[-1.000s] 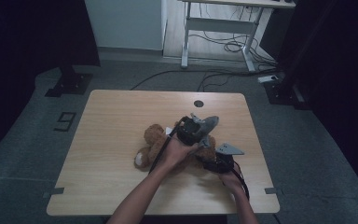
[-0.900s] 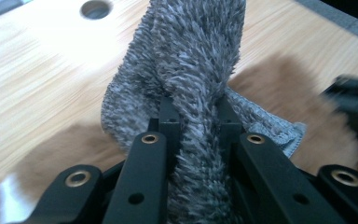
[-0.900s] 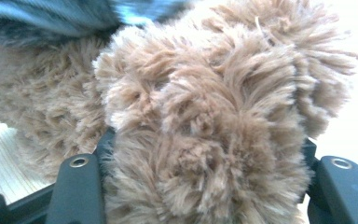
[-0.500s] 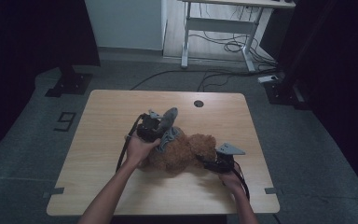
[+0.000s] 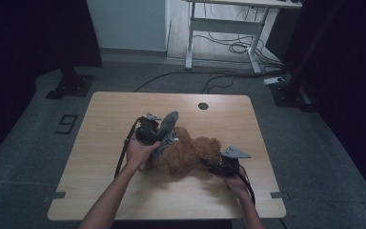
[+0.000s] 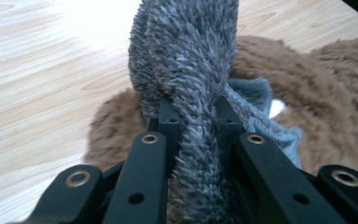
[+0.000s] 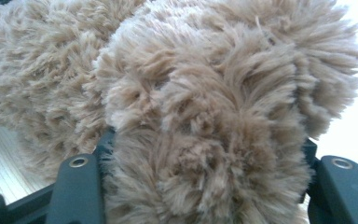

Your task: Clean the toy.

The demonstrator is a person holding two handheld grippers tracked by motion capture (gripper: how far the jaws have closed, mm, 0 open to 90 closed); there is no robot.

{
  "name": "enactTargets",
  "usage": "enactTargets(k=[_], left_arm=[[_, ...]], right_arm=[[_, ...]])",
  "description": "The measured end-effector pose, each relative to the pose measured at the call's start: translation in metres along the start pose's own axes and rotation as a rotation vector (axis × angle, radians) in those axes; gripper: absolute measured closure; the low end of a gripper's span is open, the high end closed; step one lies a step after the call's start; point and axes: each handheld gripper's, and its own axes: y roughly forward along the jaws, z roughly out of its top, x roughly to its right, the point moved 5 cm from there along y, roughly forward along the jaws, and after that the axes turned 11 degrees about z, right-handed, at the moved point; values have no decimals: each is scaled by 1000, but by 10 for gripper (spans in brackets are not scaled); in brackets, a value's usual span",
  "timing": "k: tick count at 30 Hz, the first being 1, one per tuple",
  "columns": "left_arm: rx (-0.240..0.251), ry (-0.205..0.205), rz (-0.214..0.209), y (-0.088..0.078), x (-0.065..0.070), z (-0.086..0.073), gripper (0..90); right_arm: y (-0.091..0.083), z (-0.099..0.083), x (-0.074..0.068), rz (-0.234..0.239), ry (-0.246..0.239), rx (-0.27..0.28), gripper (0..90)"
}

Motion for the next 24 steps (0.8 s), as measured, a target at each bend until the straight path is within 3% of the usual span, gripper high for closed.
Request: enactTargets(k=[7,9,11,15,17,24], left_arm=[[6,26,-54,7,37,11,781],[6,40,-57,10,46,11,782],[6,79,-30,12,50,9,782],[6,117,1,9,41,2,782],[6,99,-2,6,31,-3,781],[0,53,54,-7,-10,-29,782]], right_arm=[[0,-1,0,0,-1,0,365],[0,-1,0,-1,-3,0,365],[0,-1,0,-1,-3,-1,365],[-1,-1,-1,1,-4,-3,363],[0,0,-1,0,-9,-1,362],[-1,0,-1,2,-6,-4,361]])
